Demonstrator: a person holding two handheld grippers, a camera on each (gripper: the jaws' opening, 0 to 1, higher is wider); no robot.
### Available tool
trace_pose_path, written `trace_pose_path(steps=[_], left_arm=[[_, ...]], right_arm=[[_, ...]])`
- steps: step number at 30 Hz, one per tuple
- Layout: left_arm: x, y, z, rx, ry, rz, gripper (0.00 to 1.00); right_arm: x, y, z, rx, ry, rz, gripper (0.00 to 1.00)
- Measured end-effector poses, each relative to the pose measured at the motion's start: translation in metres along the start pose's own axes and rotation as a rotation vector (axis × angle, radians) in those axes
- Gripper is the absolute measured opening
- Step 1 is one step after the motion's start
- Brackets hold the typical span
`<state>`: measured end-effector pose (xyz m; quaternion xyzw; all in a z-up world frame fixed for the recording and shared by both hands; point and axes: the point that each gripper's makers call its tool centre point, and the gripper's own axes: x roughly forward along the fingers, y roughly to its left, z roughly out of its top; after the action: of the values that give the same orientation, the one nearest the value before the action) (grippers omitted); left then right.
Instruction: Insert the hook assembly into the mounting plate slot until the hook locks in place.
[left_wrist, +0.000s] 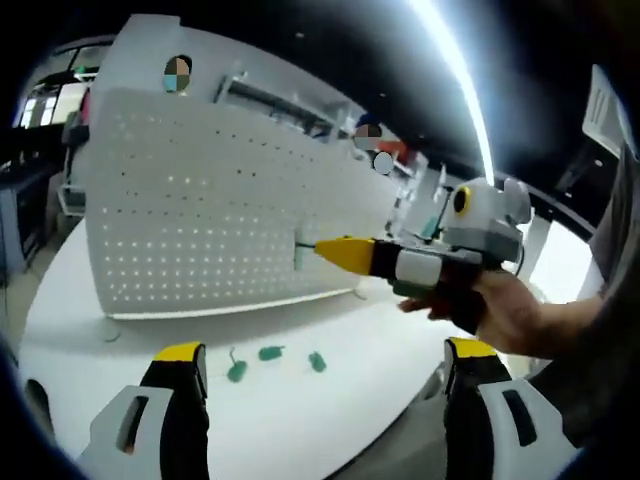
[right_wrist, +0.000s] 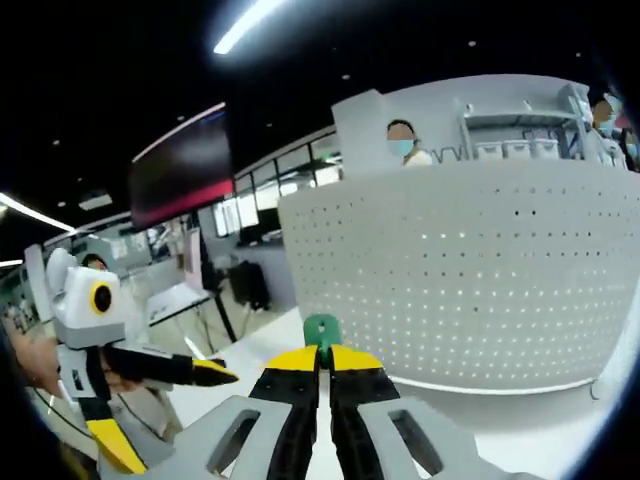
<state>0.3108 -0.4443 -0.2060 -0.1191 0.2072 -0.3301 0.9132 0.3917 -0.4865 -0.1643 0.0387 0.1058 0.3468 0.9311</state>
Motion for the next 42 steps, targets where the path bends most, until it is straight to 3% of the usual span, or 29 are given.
trace_pose_path(steps=[19,30,34,42], left_arm=[[-0.003,0.011,-0.003,-0.021,0.004,0.017,0.99],[-0.002,0.015,-0.003,-0.028,0.007,0.019,0.98],[-0.002,0.017,-0.004,-0.031,0.009,0.020,0.98],[-0.003,0.022,-0.003,-0.037,0.009,0.030,0.98]], right_arm=[[0.013,-0.106,0.050,-0.030,-0.107,-0.264,0.00],[0.018,-0.142,0.066,-0.045,-0.147,-0.346,0.00],[0.013,-0.151,0.086,-0.078,-0.231,-0.390,0.00],[0.014,-0.169,0.103,-0.083,-0.276,-0.443,0.00]])
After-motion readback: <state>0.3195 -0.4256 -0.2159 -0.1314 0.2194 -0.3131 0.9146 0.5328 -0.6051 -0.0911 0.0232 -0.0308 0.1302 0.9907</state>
